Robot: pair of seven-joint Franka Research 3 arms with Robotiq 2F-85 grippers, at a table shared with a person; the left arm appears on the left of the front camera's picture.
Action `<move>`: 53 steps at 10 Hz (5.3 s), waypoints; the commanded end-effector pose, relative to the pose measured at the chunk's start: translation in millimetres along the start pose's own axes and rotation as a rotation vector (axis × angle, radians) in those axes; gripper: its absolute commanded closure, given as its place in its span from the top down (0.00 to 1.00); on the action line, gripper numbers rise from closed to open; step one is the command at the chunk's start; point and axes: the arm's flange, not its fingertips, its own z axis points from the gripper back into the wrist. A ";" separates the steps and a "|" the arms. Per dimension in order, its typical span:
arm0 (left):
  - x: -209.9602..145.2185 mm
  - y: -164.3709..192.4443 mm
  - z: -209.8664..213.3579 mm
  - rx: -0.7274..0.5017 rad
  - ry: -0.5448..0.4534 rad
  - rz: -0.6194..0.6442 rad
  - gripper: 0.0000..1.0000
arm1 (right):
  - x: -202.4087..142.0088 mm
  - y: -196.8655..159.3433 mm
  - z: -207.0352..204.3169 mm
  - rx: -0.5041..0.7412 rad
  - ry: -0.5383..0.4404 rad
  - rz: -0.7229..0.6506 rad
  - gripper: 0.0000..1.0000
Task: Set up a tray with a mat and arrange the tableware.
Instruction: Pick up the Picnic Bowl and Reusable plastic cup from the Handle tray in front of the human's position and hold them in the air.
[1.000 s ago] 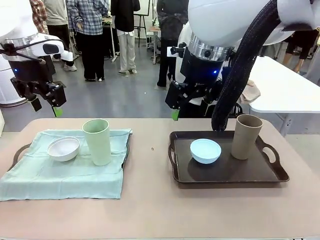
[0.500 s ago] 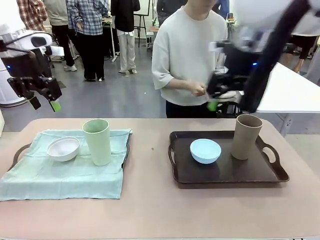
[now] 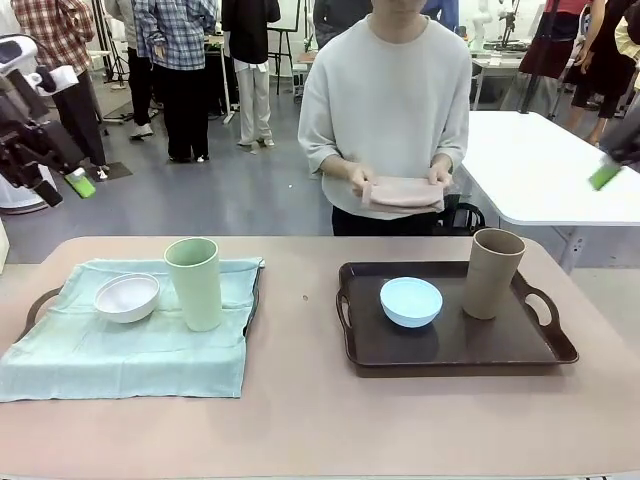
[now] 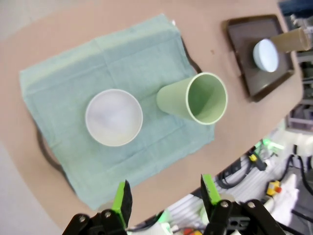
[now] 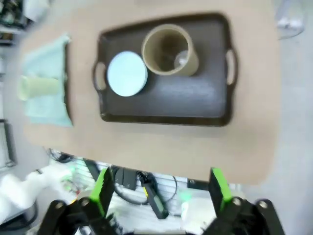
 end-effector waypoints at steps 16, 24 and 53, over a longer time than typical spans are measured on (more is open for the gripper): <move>-122.7 177.9 62.3 -0.587 -0.177 0.378 0.99 | -73.5 -263.8 56.5 0.784 -0.009 -0.112 1.00; -128.4 190.6 70.0 -0.606 -0.222 0.409 0.99 | -85.0 -267.6 48.0 0.788 -0.032 -0.142 1.00; -59.3 -184.1 -69.9 0.167 -0.074 0.004 1.00 | -33.8 -184.5 -78.5 0.252 -0.316 0.807 1.00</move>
